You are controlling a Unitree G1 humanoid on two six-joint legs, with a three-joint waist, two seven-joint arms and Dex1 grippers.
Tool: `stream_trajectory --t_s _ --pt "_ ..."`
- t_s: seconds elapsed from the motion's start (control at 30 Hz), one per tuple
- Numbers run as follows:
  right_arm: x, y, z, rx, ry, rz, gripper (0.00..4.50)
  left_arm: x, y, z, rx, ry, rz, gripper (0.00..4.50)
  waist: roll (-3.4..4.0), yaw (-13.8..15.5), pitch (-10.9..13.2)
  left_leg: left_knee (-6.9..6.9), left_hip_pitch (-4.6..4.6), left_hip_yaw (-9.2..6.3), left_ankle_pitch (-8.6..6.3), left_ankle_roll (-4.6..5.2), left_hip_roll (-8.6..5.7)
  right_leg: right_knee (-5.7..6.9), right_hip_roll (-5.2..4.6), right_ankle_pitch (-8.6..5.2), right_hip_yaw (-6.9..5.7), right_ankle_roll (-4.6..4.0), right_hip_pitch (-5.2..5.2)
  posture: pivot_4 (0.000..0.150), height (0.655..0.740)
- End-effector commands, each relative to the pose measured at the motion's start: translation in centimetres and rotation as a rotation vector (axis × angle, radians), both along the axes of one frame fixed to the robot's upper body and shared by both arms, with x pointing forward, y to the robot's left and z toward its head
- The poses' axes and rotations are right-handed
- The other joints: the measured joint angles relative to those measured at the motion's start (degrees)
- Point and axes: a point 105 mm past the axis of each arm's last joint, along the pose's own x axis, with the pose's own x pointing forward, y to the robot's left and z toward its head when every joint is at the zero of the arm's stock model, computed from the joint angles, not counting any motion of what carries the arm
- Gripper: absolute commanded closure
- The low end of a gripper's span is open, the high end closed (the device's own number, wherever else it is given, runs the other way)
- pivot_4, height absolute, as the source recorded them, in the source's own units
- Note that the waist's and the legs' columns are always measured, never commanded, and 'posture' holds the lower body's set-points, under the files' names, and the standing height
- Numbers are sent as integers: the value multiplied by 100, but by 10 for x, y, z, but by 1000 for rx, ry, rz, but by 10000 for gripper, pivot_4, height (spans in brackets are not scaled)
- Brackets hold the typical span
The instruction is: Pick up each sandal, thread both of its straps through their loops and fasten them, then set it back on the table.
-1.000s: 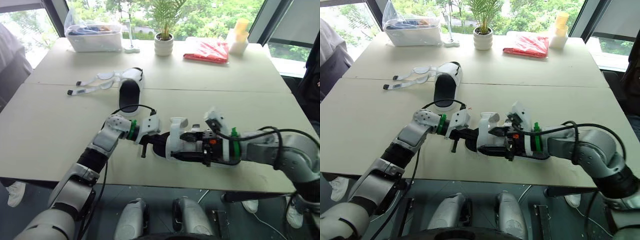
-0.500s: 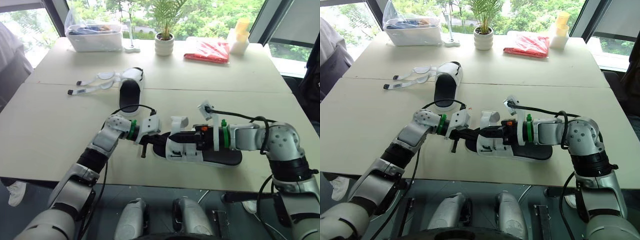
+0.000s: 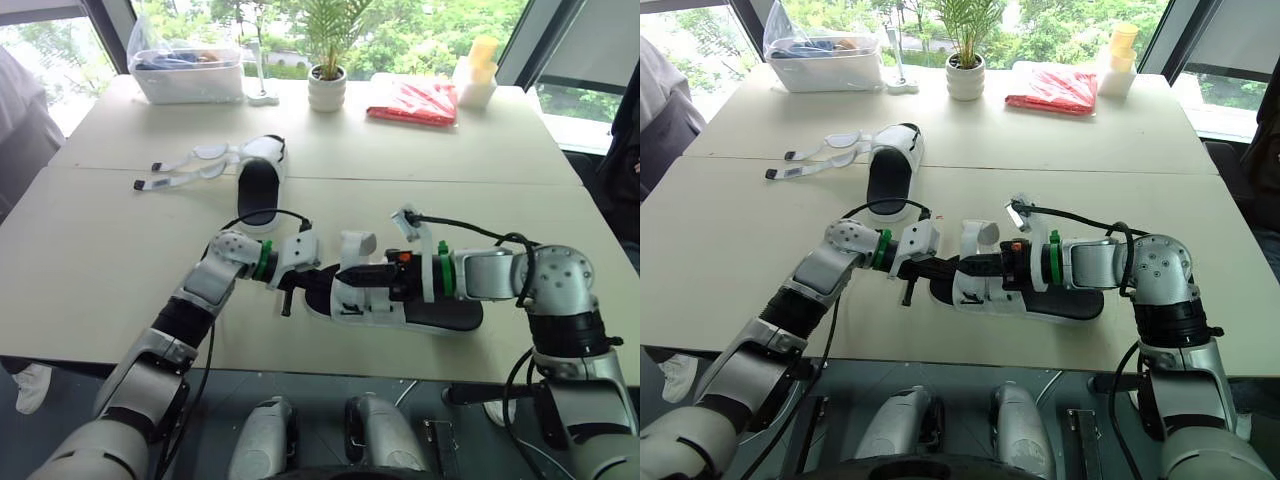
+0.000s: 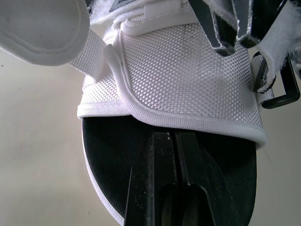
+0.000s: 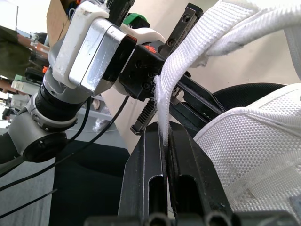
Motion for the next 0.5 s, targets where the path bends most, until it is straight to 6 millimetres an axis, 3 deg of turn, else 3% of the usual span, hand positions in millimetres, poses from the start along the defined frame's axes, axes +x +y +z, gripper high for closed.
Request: stream_trajectory --t_s 0.03,0.27,0.5 --pt "-3 1 2 -8 -11 19 43851 0 8 -15 59 27 39 45000 0 1 0 0 0 0 0 0 0 0 0 0 0 0 0 1500 7241" --pt "-5 7 23 80 -35 77 43851 2 8 -16 59 19 48 45000 0 2 0 0 0 0 0 0 0 0 0 0 0 0 0 1500 7241" --pt "-5 7 19 49 -38 80 43851 2 8 -16 56 17 51 45000 0 2 0 0 -2 0 0 0 0 0 0 0 0 -1 -1 1500 7241"
